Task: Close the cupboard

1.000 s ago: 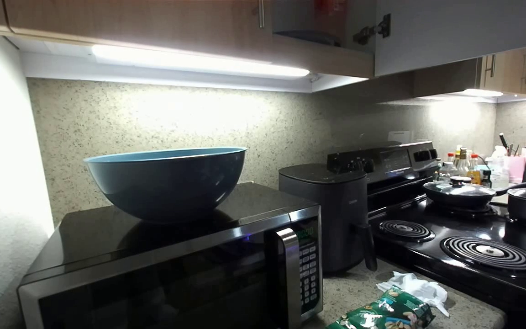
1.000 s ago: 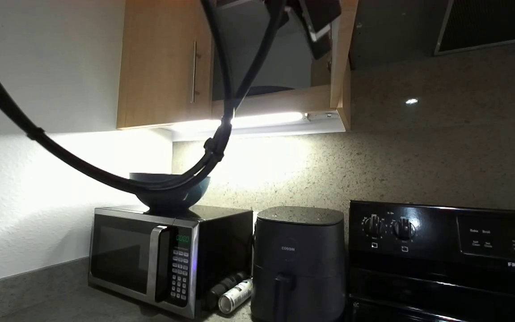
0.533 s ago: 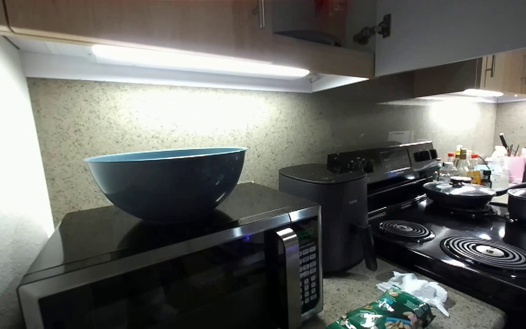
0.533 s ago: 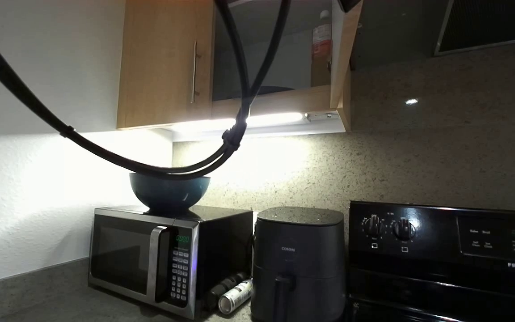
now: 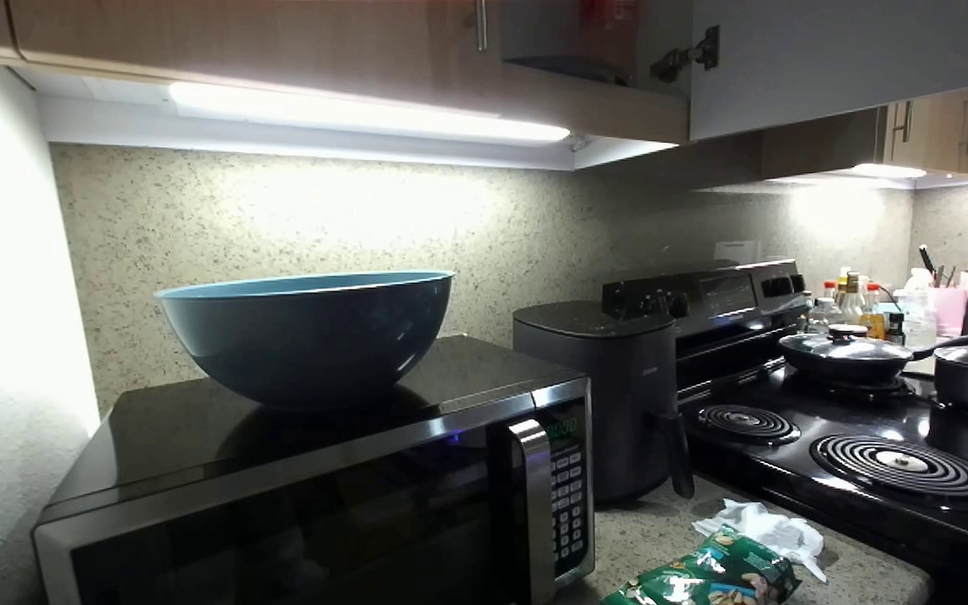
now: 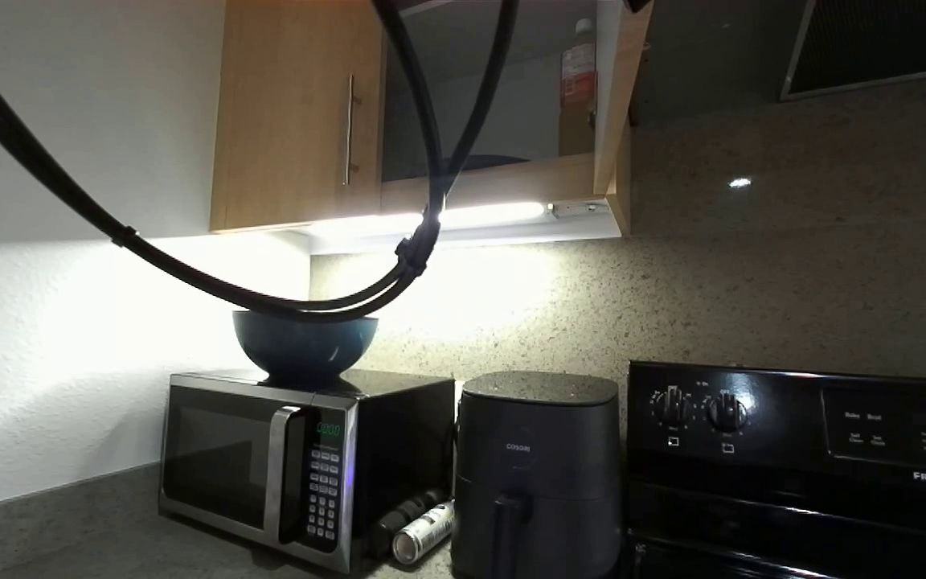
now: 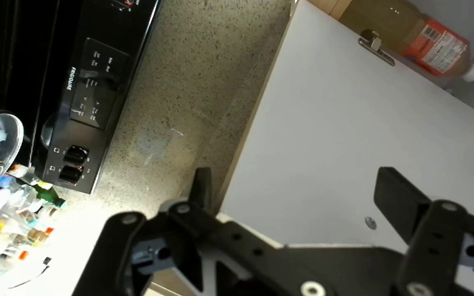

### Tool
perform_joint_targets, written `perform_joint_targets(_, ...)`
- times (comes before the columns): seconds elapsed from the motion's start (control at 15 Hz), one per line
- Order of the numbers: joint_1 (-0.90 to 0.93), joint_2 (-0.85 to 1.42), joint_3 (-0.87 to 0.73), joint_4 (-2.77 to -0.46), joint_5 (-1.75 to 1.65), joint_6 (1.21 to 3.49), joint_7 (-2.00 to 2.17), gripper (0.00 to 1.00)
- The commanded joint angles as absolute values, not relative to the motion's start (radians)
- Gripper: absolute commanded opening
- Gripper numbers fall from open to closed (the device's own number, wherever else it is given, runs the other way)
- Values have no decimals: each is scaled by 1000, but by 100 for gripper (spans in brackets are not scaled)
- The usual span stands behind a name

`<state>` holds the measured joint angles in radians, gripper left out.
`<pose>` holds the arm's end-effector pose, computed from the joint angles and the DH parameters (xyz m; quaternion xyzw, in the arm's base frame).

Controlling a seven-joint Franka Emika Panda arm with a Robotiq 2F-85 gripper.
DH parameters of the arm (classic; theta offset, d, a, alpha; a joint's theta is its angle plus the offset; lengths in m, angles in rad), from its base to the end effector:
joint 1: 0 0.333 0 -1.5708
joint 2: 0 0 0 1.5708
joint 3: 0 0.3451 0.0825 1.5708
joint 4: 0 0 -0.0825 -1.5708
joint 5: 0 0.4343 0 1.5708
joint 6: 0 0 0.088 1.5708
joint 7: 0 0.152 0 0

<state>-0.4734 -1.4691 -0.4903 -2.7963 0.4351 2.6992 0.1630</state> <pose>0.1196 -0.2677 0.6426 -0.5687 0.4585 -0.6306 0.2621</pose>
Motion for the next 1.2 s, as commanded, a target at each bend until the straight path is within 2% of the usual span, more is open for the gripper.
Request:
perform_joint_targets(0.0,-547,-1469,-466,-2782,542,2726,147,100)
perform_joint_targets(0.27,-568,-1474,-470,-2750,628,2721,79,100)
perform_joint_targets(0.67,-501,-1469,-482,-2683,500,2417,30,100)
perform_joint_targets(1.13,-329,-1471,-479,-2599,307,2191,21,100)
